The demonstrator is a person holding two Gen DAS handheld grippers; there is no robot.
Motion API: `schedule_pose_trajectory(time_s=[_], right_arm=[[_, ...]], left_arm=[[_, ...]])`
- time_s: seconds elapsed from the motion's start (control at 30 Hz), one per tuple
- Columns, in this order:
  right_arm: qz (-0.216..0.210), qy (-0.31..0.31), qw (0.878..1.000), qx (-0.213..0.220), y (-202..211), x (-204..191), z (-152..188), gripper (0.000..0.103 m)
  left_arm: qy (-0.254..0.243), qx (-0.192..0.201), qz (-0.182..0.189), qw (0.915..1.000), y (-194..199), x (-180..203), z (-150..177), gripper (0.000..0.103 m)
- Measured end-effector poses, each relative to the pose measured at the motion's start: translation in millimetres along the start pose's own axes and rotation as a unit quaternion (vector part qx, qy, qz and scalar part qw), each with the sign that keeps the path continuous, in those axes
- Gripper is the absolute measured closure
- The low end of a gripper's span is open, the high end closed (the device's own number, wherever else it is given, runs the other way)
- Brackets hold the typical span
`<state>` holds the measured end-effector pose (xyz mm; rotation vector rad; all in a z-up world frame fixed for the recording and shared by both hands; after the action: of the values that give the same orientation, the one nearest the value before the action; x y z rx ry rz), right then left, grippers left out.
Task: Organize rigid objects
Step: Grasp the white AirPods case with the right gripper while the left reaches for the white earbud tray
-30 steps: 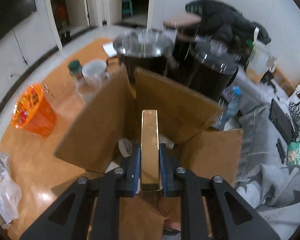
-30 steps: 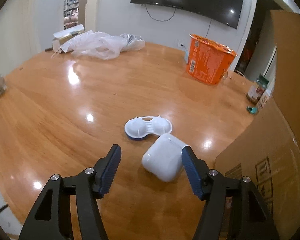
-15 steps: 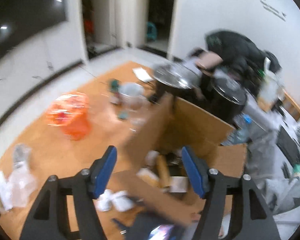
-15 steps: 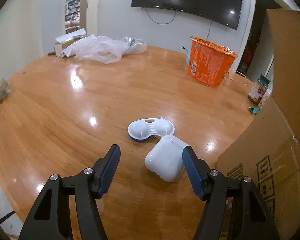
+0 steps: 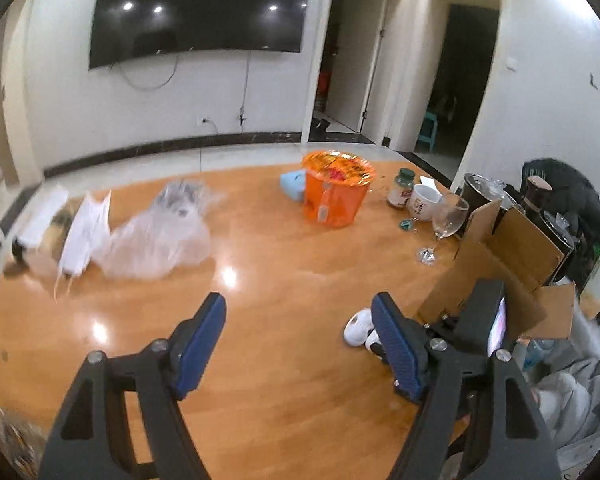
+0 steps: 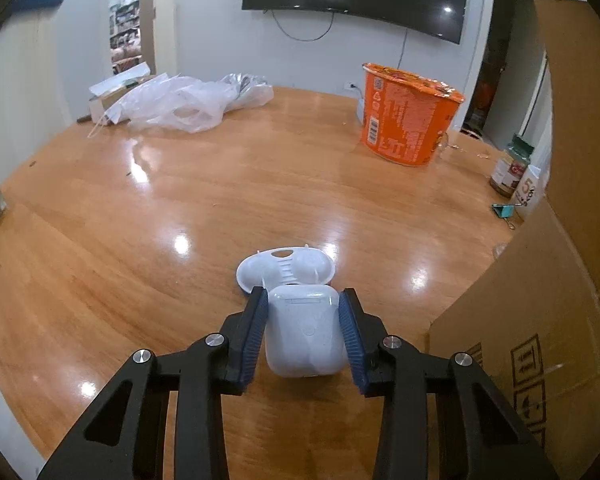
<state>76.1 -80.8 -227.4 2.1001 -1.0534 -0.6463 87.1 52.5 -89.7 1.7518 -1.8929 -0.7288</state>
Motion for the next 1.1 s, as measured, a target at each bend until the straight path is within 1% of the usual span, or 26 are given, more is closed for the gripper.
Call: schedule_pose_trajectory(time_s=[0.1,0.13,0.2,0.23,0.33,0.4,0.47,0.5,0.53,0.57,0.63,0.73,0.8,0.83,0.87,0.93,1.0,1.03,1.1], right_arm=[[-0.034,0.023,0.999,-0.013,0,-13,3,0.070],[-0.051,0.029,0.998,-0.018,1,-19,5,0.070],[-0.062,0.039,0.997,-0.031,3,-27,7,0.070],[-0.062,0.041,0.997,-0.034,5,-29,8,0.070],[-0.061,0.047,0.996,-0.038,9,-32,15,0.055],[-0.048,0.058,0.996,-0.049,6,-32,19,0.055],[-0.047,0.063,0.996,-0.052,2,-34,21,0.056],[-0.047,0.063,0.996,-0.052,1,-33,21,0.057],[-0.040,0.064,0.996,-0.055,-1,-33,21,0.064],[-0.030,0.070,0.995,-0.058,-2,-34,21,0.064],[-0.026,0.074,0.995,-0.062,0,-36,21,0.064],[-0.059,0.077,0.995,-0.030,26,-52,7,0.064],[-0.092,0.084,0.992,0.011,65,-69,-16,0.064],[-0.101,0.087,0.991,0.029,81,-74,-26,0.064],[-0.106,0.095,0.988,0.059,110,-80,-42,0.064],[-0.096,0.112,0.984,0.099,155,-79,-63,0.064],[-0.065,0.116,0.984,0.120,192,-61,-78,0.064],[-0.051,0.109,0.985,0.123,204,-50,-82,0.064],[-0.018,0.082,0.991,0.104,223,-14,-86,0.064]], left_arm=[[0.009,-0.002,0.001,1.0000,-3,-12,12,0.031],[0.013,-0.002,0.004,0.9999,-2,-17,16,0.031],[0.019,-0.003,0.009,0.9998,-2,-21,19,0.031],[0.022,-0.003,0.011,0.9997,-2,-24,20,0.031],[0.021,-0.010,0.013,0.9996,-6,-28,24,0.031],[0.018,-0.017,0.011,0.9996,-10,-30,28,0.031],[0.017,-0.024,0.009,0.9995,-14,-31,33,0.031],[0.018,-0.028,0.009,0.9994,-17,-32,36,0.031],[0.018,-0.030,0.008,0.9993,-19,-34,38,0.031],[0.019,-0.033,0.005,0.9993,-21,-35,39,0.031],[0.015,-0.037,-0.002,0.9992,-25,-37,44,0.031],[0.006,-0.046,-0.002,0.9989,-36,-34,50,0.031],[0.000,-0.052,0.003,0.9986,-44,-27,52,0.031],[-0.007,-0.057,0.007,0.9983,-50,-20,53,0.031],[-0.011,-0.060,0.010,0.9981,-54,-14,54,0.031],[-0.026,-0.070,0.026,0.9969,-67,4,56,0.031],[-0.039,-0.076,0.040,0.9955,-77,22,58,0.031],[-0.050,-0.081,0.048,0.9943,-85,35,58,0.031],[-0.070,-0.086,0.059,0.9921,-96,55,60,0.031]])
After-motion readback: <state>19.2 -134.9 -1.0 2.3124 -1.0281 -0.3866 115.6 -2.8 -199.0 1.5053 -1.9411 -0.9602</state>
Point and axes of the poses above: each gripper's, at about its wrist camera, not at the fingertips, and y roughly against the way its jaws point, x to its right, z to its underside, the point moved 7 cm from there along -y, roughly the way its jaws point, and after that the axes turned 15 degrees about -z, right-handed, at the moved point
